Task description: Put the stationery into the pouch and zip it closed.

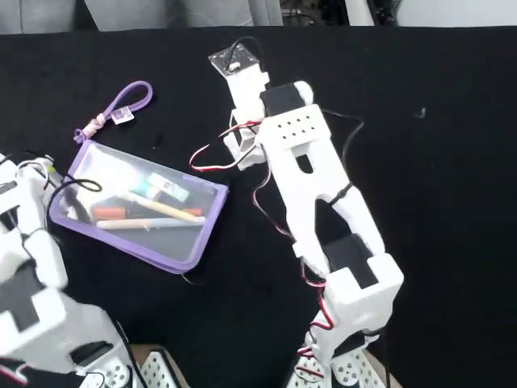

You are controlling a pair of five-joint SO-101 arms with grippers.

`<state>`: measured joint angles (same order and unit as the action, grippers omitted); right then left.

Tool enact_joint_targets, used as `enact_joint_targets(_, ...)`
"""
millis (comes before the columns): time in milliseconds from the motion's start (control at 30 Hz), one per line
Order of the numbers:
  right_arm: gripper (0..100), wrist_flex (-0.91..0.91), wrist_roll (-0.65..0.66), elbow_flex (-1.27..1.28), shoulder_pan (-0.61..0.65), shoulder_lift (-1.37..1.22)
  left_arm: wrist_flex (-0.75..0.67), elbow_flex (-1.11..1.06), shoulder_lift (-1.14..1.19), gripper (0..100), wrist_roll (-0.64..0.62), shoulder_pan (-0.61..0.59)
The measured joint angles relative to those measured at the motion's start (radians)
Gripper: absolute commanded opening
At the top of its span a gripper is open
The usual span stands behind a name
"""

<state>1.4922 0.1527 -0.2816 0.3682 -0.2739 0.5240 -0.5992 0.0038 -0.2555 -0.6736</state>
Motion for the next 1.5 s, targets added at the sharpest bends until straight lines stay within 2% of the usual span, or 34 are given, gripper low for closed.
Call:
enact_joint_targets(167, 30.0, 0.000, 0.000, 0.000, 0.000, 0.000, -0.021, 0.092, 0.186, 22, 0.005, -0.003)
enact_joint_targets(500, 30.0, 0.000, 0.000, 0.000, 0.000, 0.000, -0.014, 0.141, 0.226, 22, 0.127, 0.046)
enact_joint_targets(833, 30.0, 0.000, 0.000, 0.000, 0.000, 0.000, -0.009, 0.236, 0.267, 22, 0.235, 0.227)
enact_joint_targets(1133, 30.0, 0.000, 0.000, 0.000, -0.051, 0.000, -0.008, 0.410, 0.384, 22, 0.233, 0.413)
enact_joint_targets(1300, 30.0, 0.000, 0.000, 0.000, -0.068, 0.000, 0.002, 0.526, 0.493, 22, 0.157, 0.451)
enact_joint_targets(1400, 30.0, 0.000, 0.000, 0.000, -0.069, 0.000, 0.071, 0.589, 0.509, 22, 0.138, 0.453)
enact_joint_targets(1500, 30.0, 0.000, 0.000, 0.000, -0.074, 0.048, 0.198, 0.681, 0.511, 22, 0.135, 0.454)
